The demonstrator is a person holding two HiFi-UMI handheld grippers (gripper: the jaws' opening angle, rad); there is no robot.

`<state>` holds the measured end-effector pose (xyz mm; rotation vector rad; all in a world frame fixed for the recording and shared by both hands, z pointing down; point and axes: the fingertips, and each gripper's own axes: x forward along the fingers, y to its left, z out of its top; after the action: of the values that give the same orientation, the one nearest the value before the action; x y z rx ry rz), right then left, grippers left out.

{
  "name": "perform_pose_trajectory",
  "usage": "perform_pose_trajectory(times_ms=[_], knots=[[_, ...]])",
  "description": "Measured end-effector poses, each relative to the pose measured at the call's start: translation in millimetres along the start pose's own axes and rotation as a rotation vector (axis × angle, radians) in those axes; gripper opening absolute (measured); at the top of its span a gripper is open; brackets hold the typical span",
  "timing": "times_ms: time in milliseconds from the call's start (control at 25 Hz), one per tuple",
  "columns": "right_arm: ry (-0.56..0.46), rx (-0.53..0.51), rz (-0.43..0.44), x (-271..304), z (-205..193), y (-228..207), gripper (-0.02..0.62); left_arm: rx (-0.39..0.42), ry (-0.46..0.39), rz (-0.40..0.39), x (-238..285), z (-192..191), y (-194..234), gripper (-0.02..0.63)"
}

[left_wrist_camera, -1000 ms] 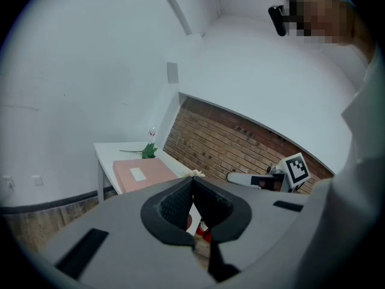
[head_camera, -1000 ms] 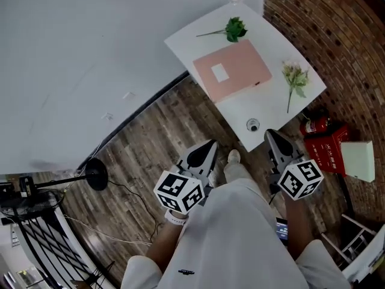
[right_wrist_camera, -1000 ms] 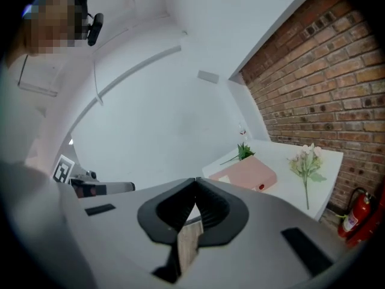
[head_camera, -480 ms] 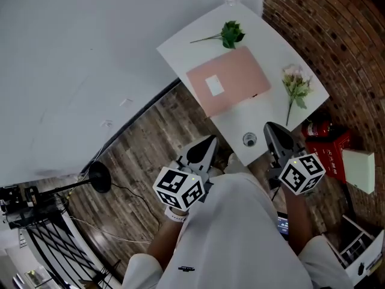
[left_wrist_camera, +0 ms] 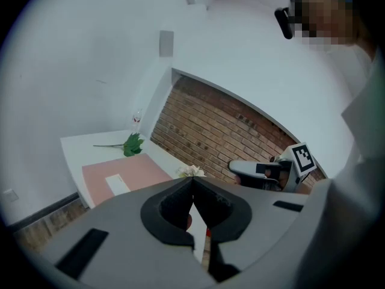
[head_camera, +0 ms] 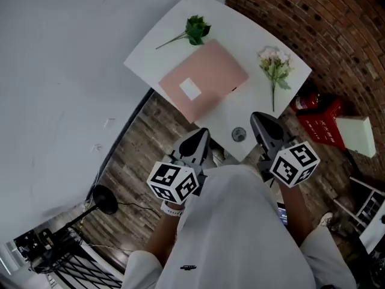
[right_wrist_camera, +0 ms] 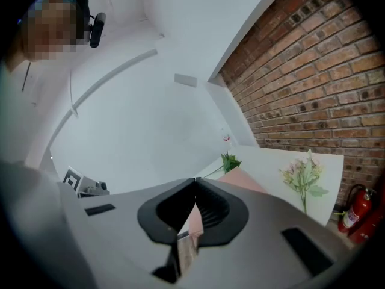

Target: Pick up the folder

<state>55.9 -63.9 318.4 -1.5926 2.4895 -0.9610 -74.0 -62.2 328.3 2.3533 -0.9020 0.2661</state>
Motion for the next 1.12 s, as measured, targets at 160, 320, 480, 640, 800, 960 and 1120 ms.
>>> perform_pose_trajectory(times_ms=[160,320,480,640,800,960,1120], knots=[[-0.031,0.025,-0.049,0,1,-1,0.005,0.023,0.038,-0.07,16,9,1,0.02],[-0.038,0.049,-0.091,9,-3,-7,0.006,0.047,0.075,-0.109,25,17,15,0.02],[-0.032,0.062,-0.126,19,-8,-14,0.078,0.048,0.114,-0.132,31,18,27,0.02],[-0.014,0.095,-0.144,29,-17,-23,0.158,0.048,0.15,-0.146,37,12,36,0.02],[0.001,0.123,-0.168,37,-26,-34,0.21,0.066,0.17,-0.156,42,9,42,0.021],[0.014,0.148,-0.179,48,-33,-46,0.23,0.07,0.186,-0.177,50,6,48,0.057],[0.036,0.181,-0.182,61,-46,-57,0.242,0.062,0.229,-0.169,58,-3,60,0.16]])
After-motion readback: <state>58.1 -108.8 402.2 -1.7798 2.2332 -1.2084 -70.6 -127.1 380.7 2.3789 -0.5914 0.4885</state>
